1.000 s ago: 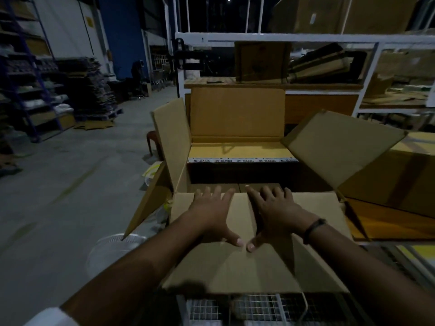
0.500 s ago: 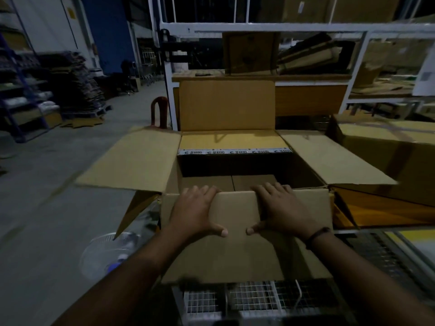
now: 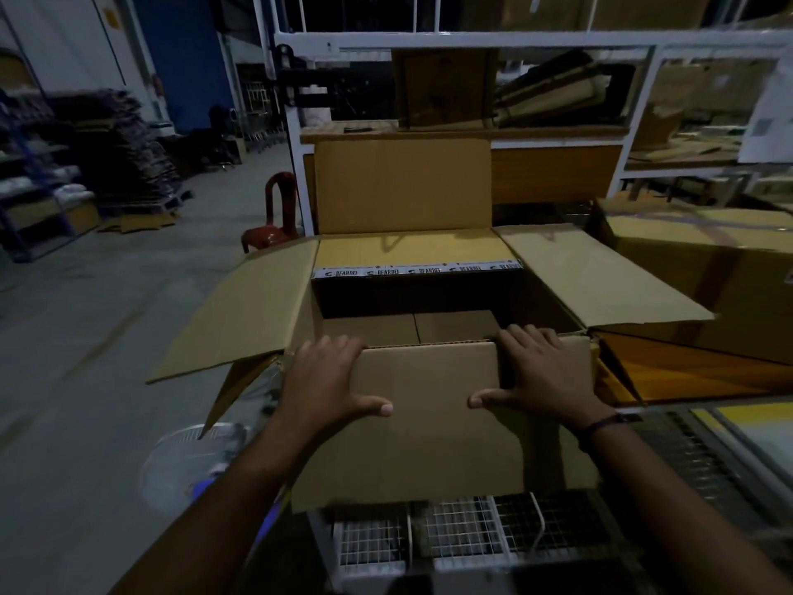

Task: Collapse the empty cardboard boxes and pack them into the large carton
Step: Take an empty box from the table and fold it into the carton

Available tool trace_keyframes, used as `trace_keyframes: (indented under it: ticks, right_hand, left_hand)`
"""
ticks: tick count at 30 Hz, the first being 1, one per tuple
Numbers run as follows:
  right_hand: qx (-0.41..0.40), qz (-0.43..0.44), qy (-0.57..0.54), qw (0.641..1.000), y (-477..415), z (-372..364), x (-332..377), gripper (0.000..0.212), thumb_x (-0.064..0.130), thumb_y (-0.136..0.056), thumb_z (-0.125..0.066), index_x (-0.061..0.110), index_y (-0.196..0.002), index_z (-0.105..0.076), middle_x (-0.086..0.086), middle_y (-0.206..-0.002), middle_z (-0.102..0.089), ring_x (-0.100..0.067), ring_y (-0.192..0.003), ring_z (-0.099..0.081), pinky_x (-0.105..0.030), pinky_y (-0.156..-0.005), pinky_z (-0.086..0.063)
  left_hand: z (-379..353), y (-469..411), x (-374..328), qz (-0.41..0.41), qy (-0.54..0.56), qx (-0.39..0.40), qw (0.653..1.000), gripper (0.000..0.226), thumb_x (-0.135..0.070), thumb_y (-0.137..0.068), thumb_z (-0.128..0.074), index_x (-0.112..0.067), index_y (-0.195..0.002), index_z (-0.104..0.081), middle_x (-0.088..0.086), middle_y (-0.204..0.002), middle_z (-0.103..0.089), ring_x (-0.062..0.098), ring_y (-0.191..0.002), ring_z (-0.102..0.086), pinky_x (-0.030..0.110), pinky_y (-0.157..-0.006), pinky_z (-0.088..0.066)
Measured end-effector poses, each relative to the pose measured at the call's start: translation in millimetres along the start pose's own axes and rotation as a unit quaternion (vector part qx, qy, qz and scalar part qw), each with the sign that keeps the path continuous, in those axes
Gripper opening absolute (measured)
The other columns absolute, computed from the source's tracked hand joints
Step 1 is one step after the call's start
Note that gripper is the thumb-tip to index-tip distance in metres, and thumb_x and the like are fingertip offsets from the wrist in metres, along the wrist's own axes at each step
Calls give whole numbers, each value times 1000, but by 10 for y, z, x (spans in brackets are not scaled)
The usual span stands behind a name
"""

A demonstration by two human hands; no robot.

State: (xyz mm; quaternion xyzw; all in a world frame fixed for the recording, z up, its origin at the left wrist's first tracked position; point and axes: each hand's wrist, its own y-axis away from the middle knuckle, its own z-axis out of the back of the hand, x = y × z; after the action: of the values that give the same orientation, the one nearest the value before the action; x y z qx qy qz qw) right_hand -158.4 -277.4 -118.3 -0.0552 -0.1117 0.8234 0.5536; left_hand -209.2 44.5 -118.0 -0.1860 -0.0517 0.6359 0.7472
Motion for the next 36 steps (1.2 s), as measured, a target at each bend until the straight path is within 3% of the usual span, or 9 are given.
trace_keyframes:
  ticks: [3,7,17,20,24,27,29,33,36]
  right_hand:
    - [45,-23,-36,998,36,124,-152,104,92,-60,-62,37,-145,-39,9,-135,-46,-15,-124,-39,-39,-114,-23]
    - [38,-65,-37,996,86,174,-196,102,82,-64,-71,32,-148,-40,5,-142,-46,-20,-131,-38,-43,-117,-23]
    - [-18,-58,-5,998,125,115,-131,101,90,-62,-61,25,-138,-54,3,-131,-60,-18,-115,-50,-37,-103,-31]
    - [-33,-57,-4,998,142,82,-133,102,92,-61,-58,23,-136,-56,1,-129,-61,-20,-113,-51,-39,-103,-32]
    - [-29,-64,1,998,133,71,-146,103,91,-62,-61,22,-139,-55,1,-132,-60,-21,-116,-50,-42,-107,-31]
    - [-25,-66,10,997,140,55,-140,113,101,-57,-48,22,-138,-56,0,-132,-61,-21,-114,-51,-43,-106,-34]
    - [-13,-74,10,997,130,45,-159,115,102,-56,-43,23,-139,-54,0,-135,-60,-21,-117,-51,-44,-109,-34]
    - [59,-94,38,993,17,199,-77,109,91,-63,-61,29,-150,-41,2,-150,-50,-23,-138,-42,-49,-118,-27]
    - [99,-89,19,991,-109,330,59,91,83,-75,-61,28,-146,-47,2,-140,-58,-18,-127,-54,-42,-107,-44]
  left_hand:
    - [20,55,74,16,24,-9,1000,82,-88,-64,-65,-37,-128,-53,-11,-120,-58,13,-108,-49,41,-101,-39]
    - [0,65,78,20,7,-5,1000,73,-85,-70,-63,-36,-123,-51,-9,-118,-55,15,-108,-45,41,-102,-37]
    - [-35,97,-7,59,25,-49,997,62,-80,-70,-67,-36,-112,-53,-11,-108,-57,13,-99,-45,40,-95,-40]
    - [10,36,-55,88,14,-28,996,74,-85,-65,-67,-34,-118,-60,-8,-117,-64,19,-110,-55,44,-100,-43]
    - [74,-132,-209,80,0,30,996,79,-93,-70,-50,-31,-116,-67,-4,-106,-70,20,-98,-64,40,-88,-53]
    - [44,-288,-487,37,19,51,998,80,-92,-75,-47,-30,-120,-69,-2,-105,-72,21,-95,-67,40,-83,-56]
    - [-16,-355,-685,13,27,62,998,72,-83,-80,-55,-29,-124,-68,0,-111,-73,23,-100,-68,41,-86,-56]
    - [-138,-386,-770,16,24,29,999,63,-73,-85,-62,-28,-130,-66,1,-119,-72,25,-110,-66,37,-90,-51]
    - [-176,-372,-745,12,37,12,999,65,-72,-86,-62,-31,-136,-62,-1,-123,-72,23,-114,-64,37,-93,-48]
